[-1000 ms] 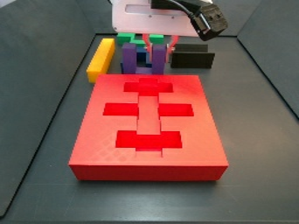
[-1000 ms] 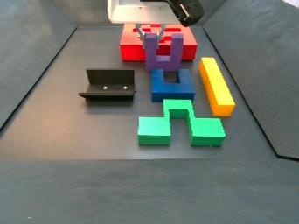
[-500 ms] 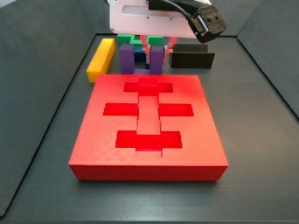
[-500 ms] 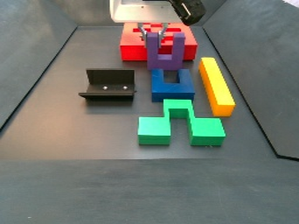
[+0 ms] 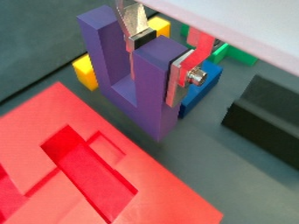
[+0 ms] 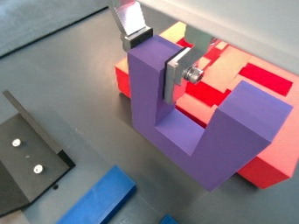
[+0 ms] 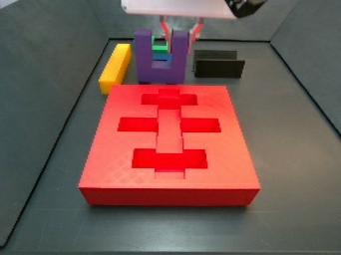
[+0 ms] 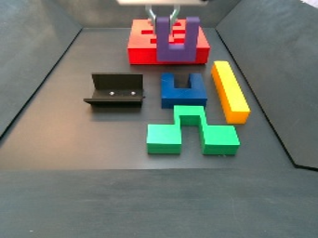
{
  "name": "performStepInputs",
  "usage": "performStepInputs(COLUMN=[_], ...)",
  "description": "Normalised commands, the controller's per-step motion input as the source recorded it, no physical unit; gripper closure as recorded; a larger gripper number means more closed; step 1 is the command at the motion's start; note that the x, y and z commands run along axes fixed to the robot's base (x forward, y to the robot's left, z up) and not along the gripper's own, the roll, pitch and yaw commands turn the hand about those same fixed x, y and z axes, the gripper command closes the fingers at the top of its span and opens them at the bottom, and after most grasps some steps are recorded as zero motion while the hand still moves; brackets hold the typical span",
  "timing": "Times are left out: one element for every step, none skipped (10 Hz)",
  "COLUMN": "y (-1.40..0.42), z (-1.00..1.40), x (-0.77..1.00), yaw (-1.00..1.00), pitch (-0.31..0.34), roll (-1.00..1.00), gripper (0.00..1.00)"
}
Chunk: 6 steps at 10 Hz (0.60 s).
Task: Pick up the purple object. Move up. Move to above the board. Insert the purple object.
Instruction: Move to above the board.
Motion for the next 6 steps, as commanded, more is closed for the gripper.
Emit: performStepInputs(y=[0.0, 0.0, 0.01, 0.01, 0.01, 0.01], z=[1.4, 1.4, 1.4, 1.4, 1.4, 0.82], x=[0.0, 0.0, -0.05, 0.02, 0.03, 0.01], yaw=[0.0, 0.02, 0.0, 0.0, 0.0, 0.0], pitch=[0.0, 0.009, 0.028, 0.02, 0.068, 0.082], roll=[0.0, 0.0, -0.02, -0.04, -0.03, -0.02], gripper=[1.0, 1.0, 1.0, 1.0, 1.0, 1.0])
